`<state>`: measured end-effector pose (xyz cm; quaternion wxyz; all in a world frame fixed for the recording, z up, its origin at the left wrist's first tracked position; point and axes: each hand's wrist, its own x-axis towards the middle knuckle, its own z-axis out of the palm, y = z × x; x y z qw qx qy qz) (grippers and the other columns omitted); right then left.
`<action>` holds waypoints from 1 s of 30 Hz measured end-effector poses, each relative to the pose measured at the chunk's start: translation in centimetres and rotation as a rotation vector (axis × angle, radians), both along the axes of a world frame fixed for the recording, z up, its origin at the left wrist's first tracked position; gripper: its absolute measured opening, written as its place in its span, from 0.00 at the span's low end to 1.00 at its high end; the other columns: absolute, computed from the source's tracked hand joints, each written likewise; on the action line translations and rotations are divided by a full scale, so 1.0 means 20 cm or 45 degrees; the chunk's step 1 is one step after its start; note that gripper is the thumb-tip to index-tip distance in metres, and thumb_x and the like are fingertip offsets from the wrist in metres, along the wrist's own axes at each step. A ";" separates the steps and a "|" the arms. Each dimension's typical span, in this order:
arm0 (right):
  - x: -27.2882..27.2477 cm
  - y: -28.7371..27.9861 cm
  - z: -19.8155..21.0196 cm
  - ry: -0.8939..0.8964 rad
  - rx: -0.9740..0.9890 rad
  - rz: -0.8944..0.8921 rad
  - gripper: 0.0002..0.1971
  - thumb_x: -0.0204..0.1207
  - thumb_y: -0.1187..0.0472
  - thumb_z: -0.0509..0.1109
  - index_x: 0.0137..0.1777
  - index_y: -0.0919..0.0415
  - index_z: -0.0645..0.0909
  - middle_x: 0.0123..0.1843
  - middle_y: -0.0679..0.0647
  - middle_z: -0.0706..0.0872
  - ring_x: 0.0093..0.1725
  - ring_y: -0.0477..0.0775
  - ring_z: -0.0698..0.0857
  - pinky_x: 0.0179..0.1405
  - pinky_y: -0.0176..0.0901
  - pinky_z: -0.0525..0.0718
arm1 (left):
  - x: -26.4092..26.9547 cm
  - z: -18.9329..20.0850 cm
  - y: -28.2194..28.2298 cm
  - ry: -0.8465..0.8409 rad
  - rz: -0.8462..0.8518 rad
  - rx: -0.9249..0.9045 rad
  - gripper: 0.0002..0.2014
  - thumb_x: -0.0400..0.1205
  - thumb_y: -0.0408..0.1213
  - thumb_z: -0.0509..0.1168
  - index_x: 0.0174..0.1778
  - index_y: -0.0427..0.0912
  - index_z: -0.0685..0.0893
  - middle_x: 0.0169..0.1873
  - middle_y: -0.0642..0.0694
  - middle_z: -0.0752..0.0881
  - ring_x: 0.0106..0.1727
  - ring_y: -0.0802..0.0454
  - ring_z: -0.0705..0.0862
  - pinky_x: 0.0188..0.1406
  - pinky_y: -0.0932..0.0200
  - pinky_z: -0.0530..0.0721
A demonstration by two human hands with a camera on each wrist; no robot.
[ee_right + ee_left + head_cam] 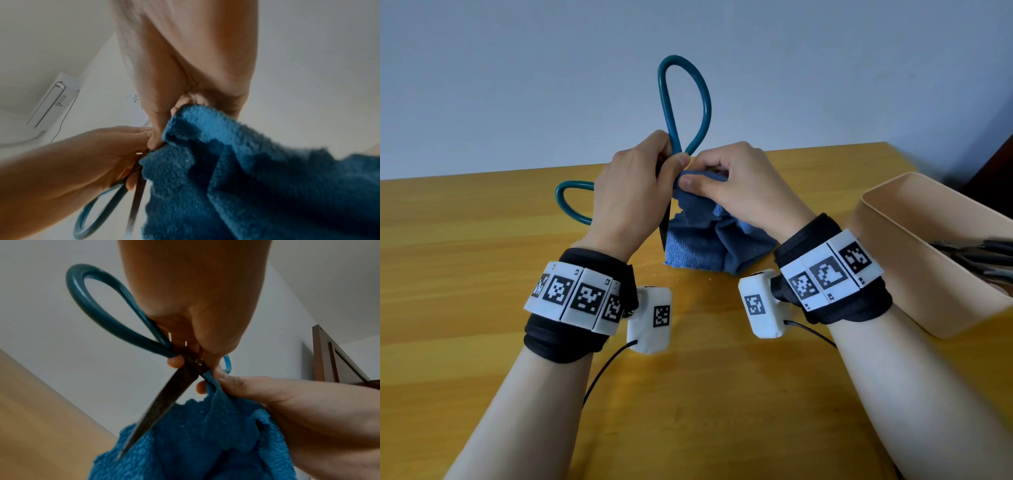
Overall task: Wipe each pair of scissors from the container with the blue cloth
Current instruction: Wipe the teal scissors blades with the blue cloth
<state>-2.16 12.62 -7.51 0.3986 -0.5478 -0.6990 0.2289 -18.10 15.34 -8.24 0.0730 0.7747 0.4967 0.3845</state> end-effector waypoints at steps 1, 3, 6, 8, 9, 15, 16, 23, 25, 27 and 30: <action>0.00 0.00 0.00 -0.012 0.007 0.001 0.08 0.78 0.55 0.75 0.45 0.58 0.91 0.40 0.57 0.91 0.44 0.56 0.88 0.41 0.48 0.83 | 0.00 0.00 0.00 0.008 -0.005 0.005 0.14 0.88 0.48 0.61 0.40 0.45 0.72 0.27 0.53 0.77 0.32 0.47 0.75 0.30 0.53 0.63; -0.01 0.00 0.00 0.008 0.016 0.012 0.07 0.79 0.55 0.74 0.45 0.58 0.91 0.39 0.56 0.90 0.44 0.55 0.87 0.39 0.44 0.82 | 0.00 0.00 -0.01 0.007 -0.007 0.008 0.14 0.88 0.47 0.61 0.40 0.45 0.72 0.26 0.53 0.76 0.33 0.46 0.74 0.31 0.53 0.63; -0.02 0.00 0.00 0.026 0.023 0.007 0.07 0.80 0.56 0.73 0.47 0.57 0.91 0.41 0.52 0.92 0.45 0.50 0.88 0.44 0.42 0.82 | -0.01 0.02 -0.01 -0.040 -0.017 -0.002 0.14 0.87 0.47 0.61 0.40 0.44 0.73 0.26 0.53 0.76 0.32 0.47 0.74 0.32 0.53 0.64; -0.02 0.00 0.00 0.038 0.009 0.001 0.08 0.80 0.55 0.73 0.47 0.57 0.92 0.41 0.51 0.92 0.45 0.48 0.89 0.43 0.40 0.83 | -0.03 0.02 0.00 -0.082 -0.034 -0.027 0.14 0.87 0.47 0.62 0.39 0.42 0.74 0.26 0.53 0.77 0.31 0.51 0.74 0.32 0.53 0.64; -0.01 0.00 0.00 0.045 -0.001 0.000 0.08 0.80 0.55 0.74 0.47 0.56 0.92 0.41 0.51 0.92 0.45 0.47 0.89 0.42 0.39 0.83 | -0.03 0.03 0.00 -0.096 -0.044 -0.042 0.14 0.87 0.47 0.63 0.40 0.42 0.75 0.26 0.54 0.77 0.30 0.52 0.75 0.32 0.53 0.65; 0.00 0.00 0.01 0.059 -0.009 -0.013 0.08 0.79 0.53 0.75 0.44 0.55 0.92 0.38 0.52 0.92 0.40 0.45 0.87 0.35 0.30 0.78 | -0.03 0.04 -0.01 -0.123 -0.075 -0.097 0.14 0.87 0.48 0.63 0.40 0.43 0.76 0.28 0.56 0.80 0.34 0.44 0.81 0.36 0.45 0.81; 0.00 0.00 0.01 0.062 -0.006 -0.013 0.08 0.79 0.53 0.75 0.44 0.56 0.92 0.38 0.53 0.92 0.41 0.46 0.88 0.35 0.31 0.78 | -0.03 0.04 -0.01 -0.128 -0.078 -0.097 0.14 0.86 0.48 0.63 0.40 0.43 0.76 0.28 0.56 0.80 0.34 0.43 0.82 0.37 0.43 0.82; 0.01 0.00 0.02 0.062 -0.009 -0.020 0.09 0.79 0.53 0.75 0.46 0.56 0.93 0.40 0.52 0.92 0.43 0.46 0.88 0.38 0.35 0.81 | -0.04 0.04 -0.02 -0.127 -0.083 -0.084 0.14 0.87 0.49 0.63 0.42 0.42 0.78 0.29 0.56 0.81 0.34 0.45 0.84 0.40 0.38 0.85; 0.02 -0.01 0.02 0.082 -0.009 -0.037 0.09 0.79 0.53 0.75 0.45 0.56 0.93 0.40 0.50 0.93 0.43 0.44 0.88 0.38 0.31 0.80 | -0.05 0.05 -0.01 -0.136 -0.070 -0.083 0.14 0.87 0.49 0.62 0.43 0.42 0.78 0.28 0.57 0.80 0.34 0.44 0.84 0.40 0.38 0.85; 0.04 0.00 0.02 0.095 -0.007 -0.055 0.08 0.79 0.53 0.75 0.45 0.56 0.93 0.40 0.49 0.93 0.44 0.43 0.88 0.38 0.30 0.79 | -0.07 0.06 -0.01 -0.148 -0.051 -0.076 0.14 0.86 0.49 0.62 0.42 0.42 0.78 0.28 0.56 0.80 0.34 0.41 0.83 0.40 0.37 0.85; 0.04 0.00 0.02 0.101 0.004 -0.071 0.07 0.79 0.54 0.75 0.43 0.54 0.92 0.40 0.50 0.93 0.44 0.45 0.88 0.41 0.35 0.81 | -0.08 0.06 0.00 -0.154 -0.035 -0.074 0.14 0.86 0.49 0.62 0.41 0.42 0.77 0.27 0.55 0.79 0.33 0.41 0.83 0.40 0.37 0.84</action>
